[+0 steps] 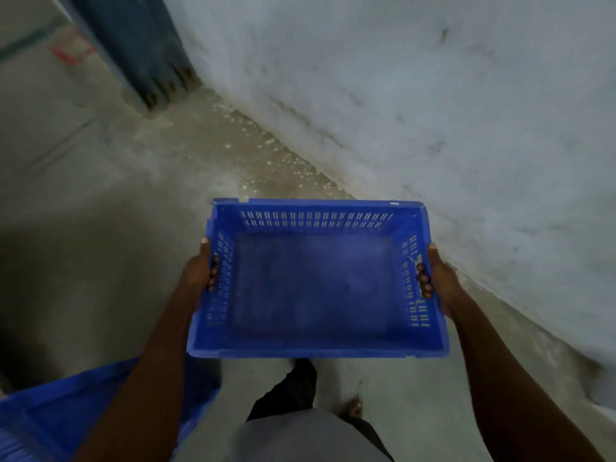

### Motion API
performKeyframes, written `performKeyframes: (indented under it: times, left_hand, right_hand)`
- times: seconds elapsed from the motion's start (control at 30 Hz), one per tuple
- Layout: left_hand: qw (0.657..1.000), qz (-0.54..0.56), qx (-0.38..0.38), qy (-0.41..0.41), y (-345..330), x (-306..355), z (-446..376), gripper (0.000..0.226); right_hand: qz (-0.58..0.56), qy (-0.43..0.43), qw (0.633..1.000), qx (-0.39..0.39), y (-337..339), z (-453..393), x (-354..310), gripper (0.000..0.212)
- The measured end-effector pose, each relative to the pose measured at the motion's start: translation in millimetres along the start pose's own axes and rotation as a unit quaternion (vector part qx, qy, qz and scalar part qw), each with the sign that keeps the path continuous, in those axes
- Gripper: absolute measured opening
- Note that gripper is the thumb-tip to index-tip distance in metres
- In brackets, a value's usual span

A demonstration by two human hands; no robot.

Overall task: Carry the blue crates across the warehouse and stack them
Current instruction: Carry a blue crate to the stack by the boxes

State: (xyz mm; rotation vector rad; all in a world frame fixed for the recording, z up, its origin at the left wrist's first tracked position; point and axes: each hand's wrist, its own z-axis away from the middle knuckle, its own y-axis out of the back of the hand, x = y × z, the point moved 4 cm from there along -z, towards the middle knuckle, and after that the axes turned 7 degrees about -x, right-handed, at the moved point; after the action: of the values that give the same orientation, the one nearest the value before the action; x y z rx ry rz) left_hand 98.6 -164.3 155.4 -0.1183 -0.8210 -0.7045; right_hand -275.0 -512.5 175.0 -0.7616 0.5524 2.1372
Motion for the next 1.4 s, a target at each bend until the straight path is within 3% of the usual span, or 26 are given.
performKeyframes:
  times: [0.3, 0.6, 0.8, 1.07, 1.4]
  left_hand:
    - [0.974, -0.159, -0.144, -0.076, -158, 62, 72, 0.064]
    - [0.901, -0.238, -0.354, -0.08, -339, 23, 229, 0.058]
    - [0.82, -0.333, -0.453, -0.11, -468, -44, 355, 0.061]
    - [0.683, -0.441, -0.57, -0.119, -642, -141, 529, 0.061]
    - [0.52, -0.532, -0.659, -0.112, -835, -325, 750, 0.058]
  right_hand:
    - [-0.132, -0.004, 0.977, 0.167, 146, 152, 119, 0.062]
    - [-0.294, -0.009, 0.914, 0.28, 264, 362, 290, 0.059]
    - [-0.381, -0.035, 0.843, 0.378, 314, 501, 422, 0.06]
    - [-0.496, -0.031, 0.735, 0.46, 345, 662, 566, 0.055]
    - [-0.589, -0.064, 0.587, 0.552, 386, 797, 717, 0.058]
